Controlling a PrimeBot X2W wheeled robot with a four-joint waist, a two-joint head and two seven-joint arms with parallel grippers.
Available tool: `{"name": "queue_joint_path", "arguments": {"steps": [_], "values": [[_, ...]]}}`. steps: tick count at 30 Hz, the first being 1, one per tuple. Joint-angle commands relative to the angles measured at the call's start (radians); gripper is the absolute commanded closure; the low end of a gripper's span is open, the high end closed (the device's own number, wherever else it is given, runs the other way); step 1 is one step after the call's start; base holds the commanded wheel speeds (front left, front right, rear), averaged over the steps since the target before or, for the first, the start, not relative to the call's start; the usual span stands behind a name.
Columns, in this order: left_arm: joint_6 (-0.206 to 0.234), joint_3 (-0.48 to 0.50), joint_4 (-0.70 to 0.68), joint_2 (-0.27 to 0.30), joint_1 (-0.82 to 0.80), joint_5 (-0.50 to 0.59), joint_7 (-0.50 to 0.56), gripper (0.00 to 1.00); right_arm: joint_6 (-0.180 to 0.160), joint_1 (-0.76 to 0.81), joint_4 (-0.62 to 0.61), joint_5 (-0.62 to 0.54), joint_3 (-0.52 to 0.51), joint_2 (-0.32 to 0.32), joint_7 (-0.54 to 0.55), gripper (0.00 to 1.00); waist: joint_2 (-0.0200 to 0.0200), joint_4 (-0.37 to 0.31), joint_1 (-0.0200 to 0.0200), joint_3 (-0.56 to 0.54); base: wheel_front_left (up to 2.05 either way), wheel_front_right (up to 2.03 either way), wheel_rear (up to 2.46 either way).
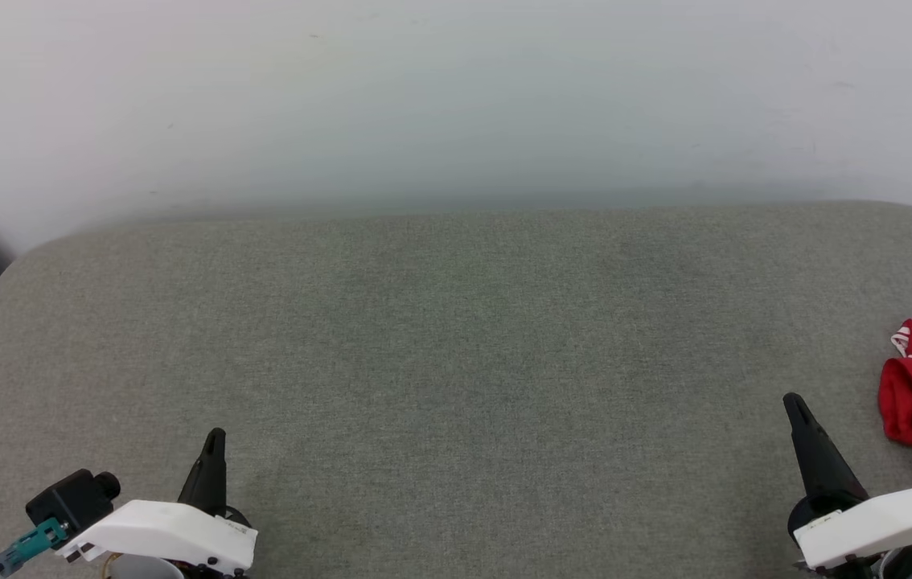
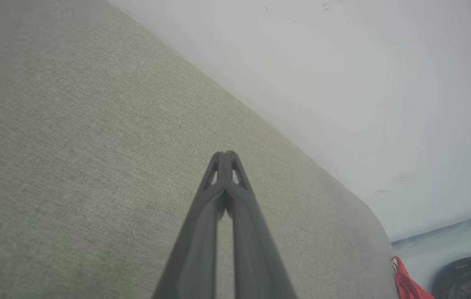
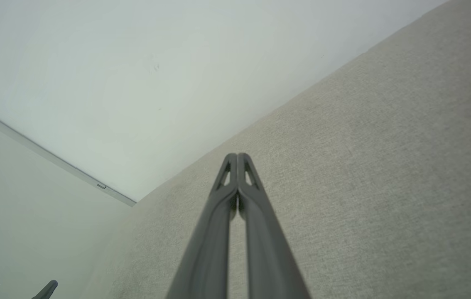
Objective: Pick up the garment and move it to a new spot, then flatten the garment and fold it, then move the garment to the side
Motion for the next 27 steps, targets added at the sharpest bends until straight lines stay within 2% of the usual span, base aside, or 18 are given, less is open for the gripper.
{"name": "queue_joint_path", "arguments": {"steps": [1, 27], "values": [[-0.015, 0.019, -0.004, -0.004, -0.033, -0.027, 0.007, 1.0, 0.0, -0.03, -0.001, 0.04, -0.005, 0.002, 0.001, 1.0, 0.0, 0.0, 0.0, 0.001, 0.0, 0.0, 0.0], [-0.117, 0.123, 0.053, -0.09, -0.069, -0.248, 0.082, 1.0, 0.0, -0.076, 0.075, 0.349, -0.021, 0.012, 0.016, 1.0, 0.0, 0.004, 0.0, 0.009, 0.0, 0.0, 0.0]]}}
